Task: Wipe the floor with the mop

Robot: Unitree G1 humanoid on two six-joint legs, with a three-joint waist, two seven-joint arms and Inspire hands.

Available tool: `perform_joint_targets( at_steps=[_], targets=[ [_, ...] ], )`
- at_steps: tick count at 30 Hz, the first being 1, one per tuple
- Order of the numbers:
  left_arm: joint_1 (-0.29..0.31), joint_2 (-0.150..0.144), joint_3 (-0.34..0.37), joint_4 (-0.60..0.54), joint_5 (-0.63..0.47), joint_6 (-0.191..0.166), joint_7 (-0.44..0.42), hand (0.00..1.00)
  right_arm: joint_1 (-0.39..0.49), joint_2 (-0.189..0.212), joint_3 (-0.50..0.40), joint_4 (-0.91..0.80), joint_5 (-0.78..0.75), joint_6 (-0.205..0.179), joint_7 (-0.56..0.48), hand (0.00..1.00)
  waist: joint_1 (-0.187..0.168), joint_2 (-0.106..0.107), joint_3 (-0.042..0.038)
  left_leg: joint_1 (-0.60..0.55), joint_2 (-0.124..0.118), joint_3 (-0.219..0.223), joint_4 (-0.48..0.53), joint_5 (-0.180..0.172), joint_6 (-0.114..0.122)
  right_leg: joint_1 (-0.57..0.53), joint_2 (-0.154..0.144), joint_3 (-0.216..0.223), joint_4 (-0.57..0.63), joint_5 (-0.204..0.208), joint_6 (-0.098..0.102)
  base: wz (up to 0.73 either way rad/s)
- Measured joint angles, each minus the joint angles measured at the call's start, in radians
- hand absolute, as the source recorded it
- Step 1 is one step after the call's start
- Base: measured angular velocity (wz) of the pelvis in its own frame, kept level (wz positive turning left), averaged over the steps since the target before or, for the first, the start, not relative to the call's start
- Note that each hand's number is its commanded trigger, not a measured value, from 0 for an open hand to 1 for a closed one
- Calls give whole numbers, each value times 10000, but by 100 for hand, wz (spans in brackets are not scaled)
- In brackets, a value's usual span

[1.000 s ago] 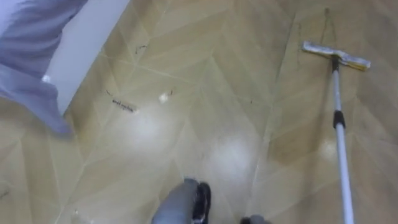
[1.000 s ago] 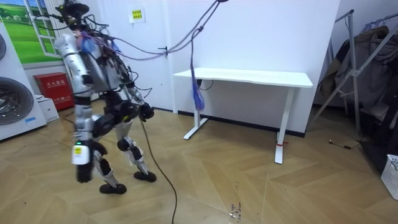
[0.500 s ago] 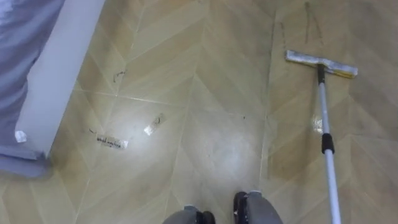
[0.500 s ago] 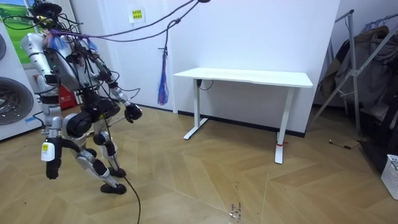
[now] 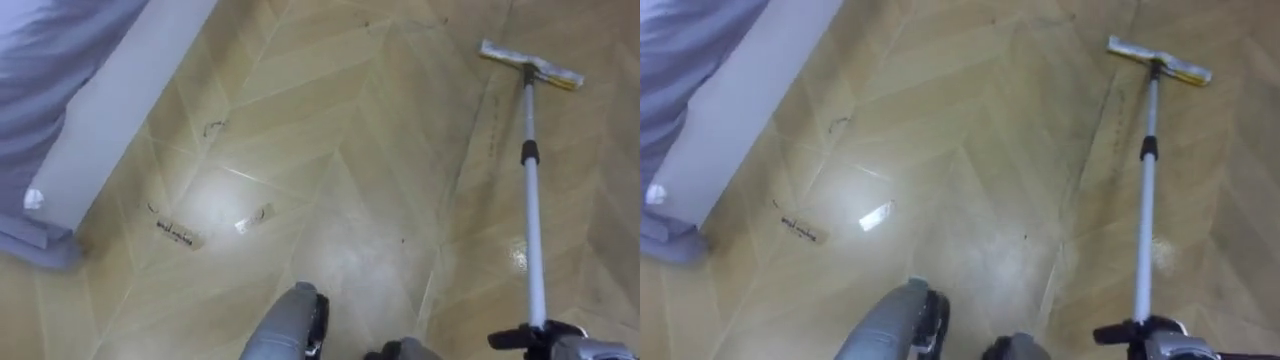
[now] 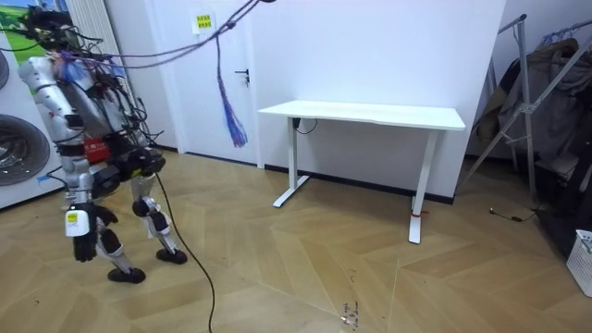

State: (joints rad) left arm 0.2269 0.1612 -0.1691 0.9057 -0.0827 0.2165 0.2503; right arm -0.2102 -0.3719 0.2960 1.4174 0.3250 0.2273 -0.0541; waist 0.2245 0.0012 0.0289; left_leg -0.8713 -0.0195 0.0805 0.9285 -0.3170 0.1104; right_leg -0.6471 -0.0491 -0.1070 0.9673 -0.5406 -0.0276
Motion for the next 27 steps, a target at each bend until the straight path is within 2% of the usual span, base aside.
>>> perform_joint_targets(
  at_steps=[2, 3, 4, 5, 6, 8, 10, 11, 12, 13, 14, 15, 16, 17, 18, 21, 22, 23, 24, 25, 26, 27],
  targets=[
    [-176, -169, 97, 28, 73, -71, 2, 0, 779, -21, 23, 320, -612, -1, -105, 100, -446, 141, -84, 422, -526, 99, -327, -162, 341, 256, -504, -62, 179, -40, 188, 33],
    [-181, -179, 97, -7, 79, -106, 1, 0, 1024, -37, 63, 318, -628, -1, -126, 100, -562, 158, -97, 532, -667, 118, -389, -232, 394, 253, -619, -48, 381, 0, 262, 37],
    [-187, -191, 100, -23, 58, -214, 1, 0, 1493, -63, 131, 314, -629, -1, -196, 100, -715, 209, -128, 702, -813, 187, -404, -415, 480, 182, -779, 44, 828, 161, 494, 16],
    [-188, -224, 104, -28, 61, -258, 9, 0, 1911, -69, 291, 268, -628, 0, -331, 100, -840, 336, -176, 791, -845, 204, -315, -621, 546, 97, -852, 63, 1260, 414, 616, 9],
    [-191, -231, 103, -6, 58, -265, 12, 0, 2094, -50, 335, 218, -623, 0, -392, 100, -869, 428, -237, 813, -858, 190, -278, -708, 564, 6, -860, 78, 1461, 573, 590, 0],
    [-236, -250, 100, 19, -15, -315, 23, 0, 2441, 244, 332, 178, -622, -93, -583, 100, -1251, 498, -239, 1048, -1020, 51, -349, -921, 635, -426, -827, 389, 2232, 1309, 619, 2],
    [-256, -298, 56, 17, -15, -365, 25, 0, 2498, 549, 332, 150, -506, -202, -744, 100, -1429, 662, -275, 1167, -1022, -100, -474, -974, 649, -733, -559, 674, 2226, 1367, 704, 0],
    [-266, -307, 33, -9, -13, -378, 27, 0, 2498, 751, 329, 76, -395, -248, -850, 100, -1484, 571, -197, 1285, -1020, -99, -611, -971, 643, -1078, -466, 804, 1775, 1255, 717, -6],
    [-264, -316, 33, -2, -12, -371, 27, 0, 2502, 845, 326, 61, -356, -267, -892, 100, -1508, 617, -212, 1337, -1015, -106, -661, -969, 641, -1218, -403, 801, 1418, 1231, 717, 4],
    [-271, -316, 33, -1, -17, -357, 42, 0, 2500, 1018, 302, 55, -299, -273, -980, 100, -1634, 606, -194, 1447, -1019, -149, -681, -977, 627, -1448, -333, 772, 543, 1272, 648, 17],
    [-258, -307, 36, 27, -24, -350, 56, 0, 2504, 1152, 229, 27, -296, -273, -984, 100, -1616, 538, -155, 1572, -1046, -194, -671, -1061, 553, -1568, -291, 703, -538, 1604, 462, 18],
    [-269, -341, 37, 100, -20, -351, 60, 0, 2505, 1170, 160, -25, -302, -272, -979, 100, -1618, 577, -116, 1641, -1041, -285, -629, -1121, 504, -1572, -262, 573, -597, 1795, 274, 4],
    [-255, -363, 22, 202, -16, -306, 49, 0, 2491, 1176, -59, -171, -354, -236, -954, 100, -1586, 574, -176, 1688, -960, -362, -652, -1192, 397, -1389, -192, 410, -785, 1805, 151, -9],
    [-284, -338, 85, 210, -121, -282, 67, 0, 2277, 1160, -175, -234, -360, -186, -940, 100, -1488, 514, -147, 1761, -934, -403, -641, -1238, 312, -1310, -149, 305, -783, 1794, 50, -10],
    [-331, -321, 90, 214, -181, -254, 102, 0, 2158, 1143, -250, -225, -361, -114, -928, 100, -1461, 485, -123, 1778, -913, -401, -603, -1256, 287, -1287, -134, 266, -742, 1765, 4, 0],
    [-452, -195, 99, 175, -503, -227, 249, 0, 1019, 819, -518, -209, -344, 263, -755, 100, -1218, 248, 4, 1804, -798, -366, -145, -1501, 84, -1255, -146, 226, -340, 1412, -232, -4],
    [-462, -94, 94, 160, -672, -204, 273, 0, 520, 624, -545, -221, -320, 285, -707, 100, -1213, 143, 20, 1762, -758, -358, 129, -1601, -30, -1268, -138, 258, -111, 1216, -293, 0],
    [-453, 29, 88, 144, -809, -213, 298, 0, 9, 384, -552, -206, -179, 230, -622, 100, -1104, 13, 3, 1674, -699, -321, 470, -1699, -218, -1325, -90, 289, 157, 1007, -296, 0],
    [-432, 122, 78, 119, -825, -212, 307, 0, -260, 267, -536, -212, -119, 196, -572, 100, -1052, -59, 15, 1607, -596, -234, 698, -1730, -284, -1356, -17, 331, 302, 888, -285, -4],
    [-344, 296, 34, -52, -838, -192, 350, 0, -730, 75, -420, -225, -38, 41, -526, 100, -891, -113, 35, 1386, -331, -35, 1320, -1707, -383, -1392, 197, 387, 516, 736, -297, -9],
    [-182, 493, -99, -296, -836, -100, 454, 0, -1071, -15, -315, -292, 60, -107, -512, 100, -763, -209, 27, 1123, -37, 135, 1974, -1513, -723, -1393, 393, 435, 640, 692, -382, -10],
    [-80, 556, -117, -378, -830, -95, 482, 0, -1166, -23, -313, -360, 127, -143, -491, 100, -666, -292, 37, 949, 18, 140, 2319, -1334, -941, -1365, 450, 502, 671, 699, -473, -16]
  ],
)
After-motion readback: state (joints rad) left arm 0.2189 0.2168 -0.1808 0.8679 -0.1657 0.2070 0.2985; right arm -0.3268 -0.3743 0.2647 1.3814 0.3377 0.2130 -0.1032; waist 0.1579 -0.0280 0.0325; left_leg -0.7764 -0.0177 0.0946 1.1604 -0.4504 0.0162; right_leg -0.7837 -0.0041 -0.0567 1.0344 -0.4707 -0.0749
